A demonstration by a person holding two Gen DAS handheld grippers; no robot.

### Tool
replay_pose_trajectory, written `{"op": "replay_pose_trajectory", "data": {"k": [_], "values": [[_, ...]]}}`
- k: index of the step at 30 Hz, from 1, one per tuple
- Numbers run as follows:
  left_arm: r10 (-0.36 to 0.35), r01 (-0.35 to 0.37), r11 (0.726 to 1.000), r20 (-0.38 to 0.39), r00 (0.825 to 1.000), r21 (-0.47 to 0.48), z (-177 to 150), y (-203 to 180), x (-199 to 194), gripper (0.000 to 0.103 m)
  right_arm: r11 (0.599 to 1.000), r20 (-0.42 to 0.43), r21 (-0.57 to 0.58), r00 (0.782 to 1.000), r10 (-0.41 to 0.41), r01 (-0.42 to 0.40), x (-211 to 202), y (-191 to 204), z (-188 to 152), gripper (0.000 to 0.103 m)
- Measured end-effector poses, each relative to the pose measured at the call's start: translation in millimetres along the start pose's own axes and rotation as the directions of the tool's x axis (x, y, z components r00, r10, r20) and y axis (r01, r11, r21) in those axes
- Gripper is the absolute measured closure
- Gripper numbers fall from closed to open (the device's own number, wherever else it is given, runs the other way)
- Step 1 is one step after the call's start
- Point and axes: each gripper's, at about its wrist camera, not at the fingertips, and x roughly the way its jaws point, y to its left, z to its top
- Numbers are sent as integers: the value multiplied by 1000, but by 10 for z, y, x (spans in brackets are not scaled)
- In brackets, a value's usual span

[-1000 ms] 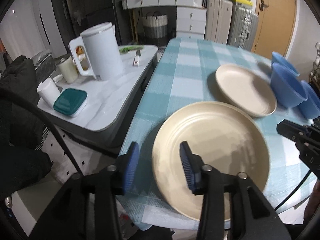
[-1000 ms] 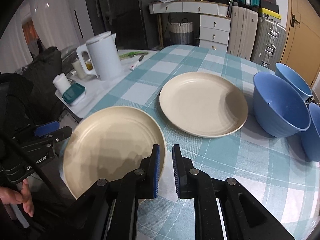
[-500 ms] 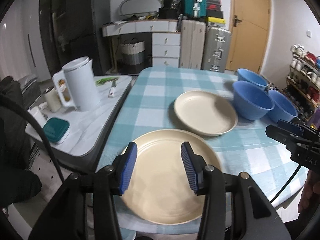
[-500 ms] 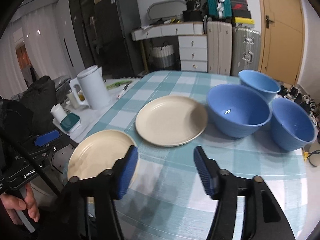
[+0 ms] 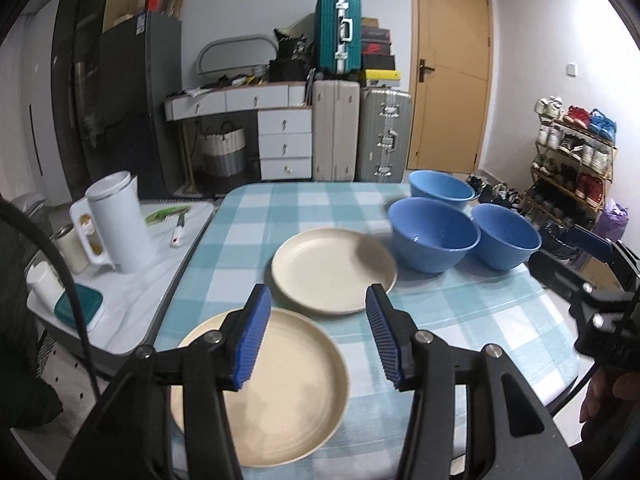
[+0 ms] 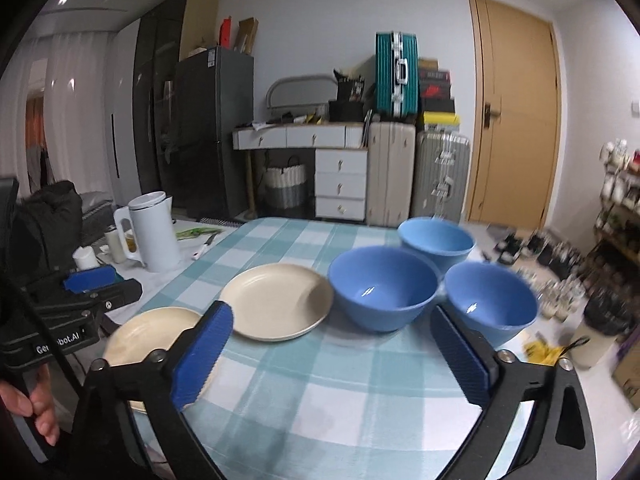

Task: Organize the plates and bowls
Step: 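Move the left gripper toward the remaining cream plate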

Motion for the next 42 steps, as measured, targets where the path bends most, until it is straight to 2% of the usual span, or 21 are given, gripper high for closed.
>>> {"op": "replay_pose_trajectory", "data": {"k": [2, 4, 10, 20, 31, 38, 42], "values": [[-10, 9, 1000, 23, 1000, 20, 19, -104, -43, 42, 1000, 14, -18, 1000, -5, 6, -40, 11, -1, 1], [-3, 0, 999, 54, 999, 41, 27, -201, -85, 19, 999, 25, -31, 1000, -15, 16, -70, 18, -5, 1], [12, -26, 995, 136, 991, 100, 45, -368, -210, 8, 999, 45, -24, 998, -44, 45, -120, -15, 7, 1], [17, -32, 994, 137, 990, 104, 63, -409, -215, 5, 997, 31, 67, 999, -44, 41, -77, -200, 10, 1], [23, -31, 996, 99, 995, 78, 37, -327, -144, 5, 997, 6, 53, 998, -65, 64, 8, -163, 6, 1], [13, -13, 1000, 88, 996, -2, 45, -187, -139, 4, 995, 17, 73, 998, -68, 67, 42, -148, 21, 1], [20, -16, 999, 80, 997, -45, 52, -115, -120, 1, 996, 14, 72, 998, -59, 57, 71, -110, 26, 1]]}}
